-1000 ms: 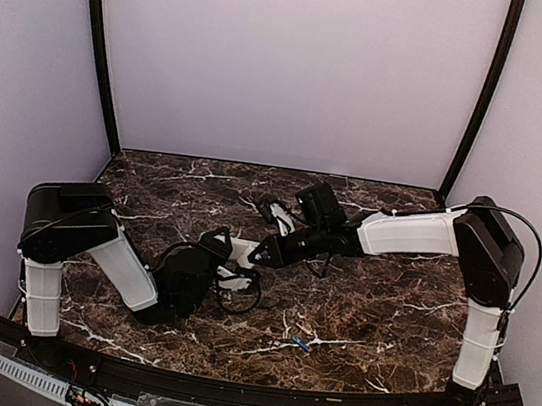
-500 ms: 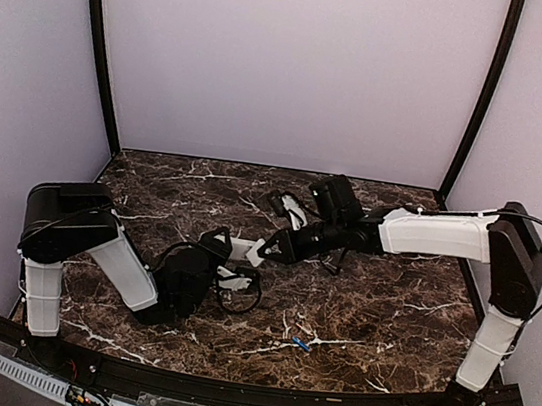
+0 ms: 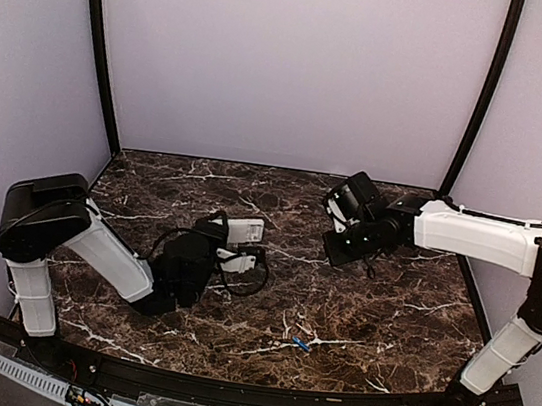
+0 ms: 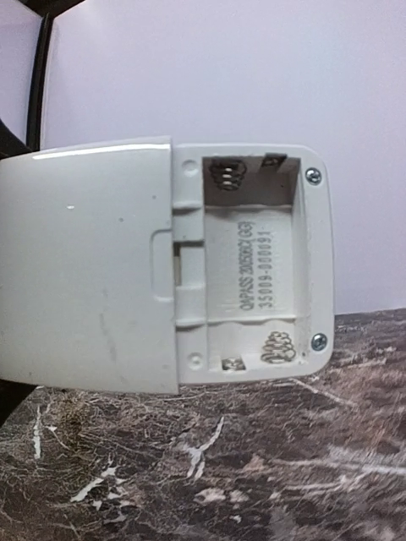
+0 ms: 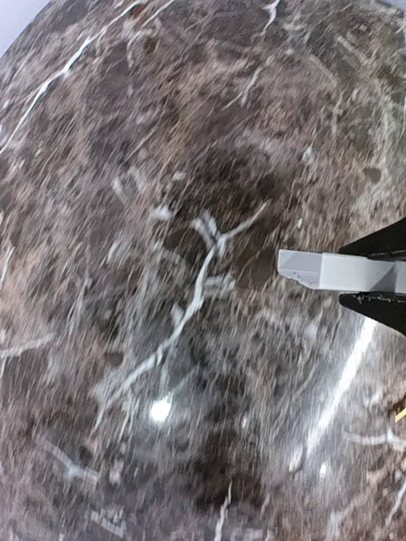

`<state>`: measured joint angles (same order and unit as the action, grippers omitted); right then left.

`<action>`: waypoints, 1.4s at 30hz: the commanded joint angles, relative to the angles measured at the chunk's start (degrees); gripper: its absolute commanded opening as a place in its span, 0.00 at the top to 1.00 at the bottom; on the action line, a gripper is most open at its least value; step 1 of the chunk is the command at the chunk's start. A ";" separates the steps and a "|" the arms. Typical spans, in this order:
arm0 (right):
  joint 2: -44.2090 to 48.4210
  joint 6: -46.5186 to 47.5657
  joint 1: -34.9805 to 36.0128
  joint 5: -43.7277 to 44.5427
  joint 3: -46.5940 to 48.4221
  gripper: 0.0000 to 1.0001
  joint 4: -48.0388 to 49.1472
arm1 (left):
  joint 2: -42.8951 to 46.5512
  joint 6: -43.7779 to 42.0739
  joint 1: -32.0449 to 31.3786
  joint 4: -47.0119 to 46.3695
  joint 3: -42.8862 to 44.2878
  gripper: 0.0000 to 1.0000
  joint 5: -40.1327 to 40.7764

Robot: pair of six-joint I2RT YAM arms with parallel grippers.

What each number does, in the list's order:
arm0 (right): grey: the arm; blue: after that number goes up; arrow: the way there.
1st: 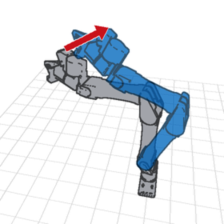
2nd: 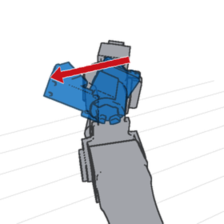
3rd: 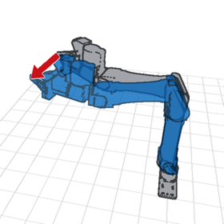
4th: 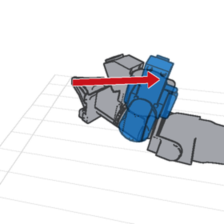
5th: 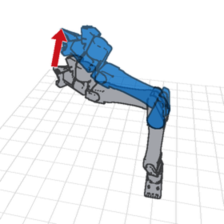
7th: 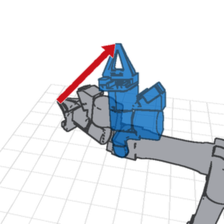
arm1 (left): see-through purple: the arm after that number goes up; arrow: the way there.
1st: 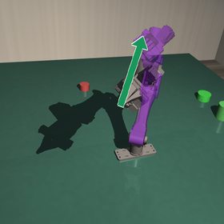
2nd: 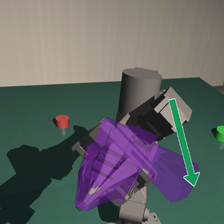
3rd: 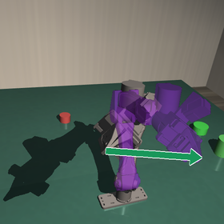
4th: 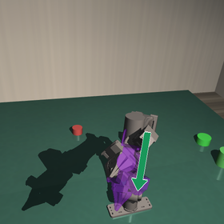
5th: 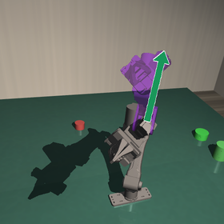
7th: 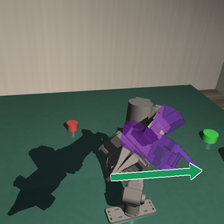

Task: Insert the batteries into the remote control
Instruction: Place the battery cover at the center of the board.

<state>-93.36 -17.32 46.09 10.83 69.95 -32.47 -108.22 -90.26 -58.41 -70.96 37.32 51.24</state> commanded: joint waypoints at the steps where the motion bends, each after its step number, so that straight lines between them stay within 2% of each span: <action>1: -4.70 -2.54 -0.21 17.98 1.60 0.96 -13.42 | 14.81 25.36 -0.30 33.01 5.87 1.00 -1.91; 2: -6.14 -2.76 -0.21 19.36 1.98 0.96 -14.43 | 17.09 37.32 -0.30 41.52 9.16 1.00 -4.56; 3: -7.72 -2.94 -0.21 20.34 2.29 0.96 -15.52 | 21.39 47.67 -0.25 57.82 10.84 1.00 -11.05; 4: -9.24 -3.05 -0.21 21.06 2.68 0.96 -15.99 | 25.37 51.16 -0.16 67.10 12.86 1.00 -14.76; 5: -10.62 -3.07 -0.14 21.31 3.11 0.96 -16.31 | 27.07 55.92 -0.14 70.22 13.22 1.00 -20.92; 7: -12.99 -2.86 0.24 21.64 3.94 0.96 -16.57 | 31.25 59.95 -0.14 75.89 13.16 1.00 -26.96; 10: -16.30 -2.51 1.27 22.28 5.31 0.96 -17.00 | 35.22 63.94 -0.12 82.71 13.32 1.00 -30.99; 14: -19.53 -2.07 2.65 22.01 6.08 0.94 -17.50 | 38.60 67.97 -0.17 86.62 13.23 1.00 -35.01; 23: -20.98 0.39 5.07 16.15 4.41 0.71 -15.08 | 40.82 70.96 0.27 87.96 12.42 1.00 -40.52; 28: -20.91 1.56 5.51 14.44 5.12 0.66 -15.38 | 39.39 72.23 0.36 91.47 12.45 1.00 -45.26; 35: -13.99 2.21 5.51 8.09 5.36 0.63 -12.13 | 33.32 70.82 0.26 95.73 12.35 1.00 -54.96; 42: -7.89 0.89 5.42 0.93 3.43 0.61 -8.15 | 21.73 69.70 -0.86 99.07 15.41 1.00 -61.89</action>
<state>-104.18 -15.40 51.11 17.30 74.87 -44.10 -81.97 -19.49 -58.54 23.79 50.43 -4.34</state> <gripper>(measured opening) 0.382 0.571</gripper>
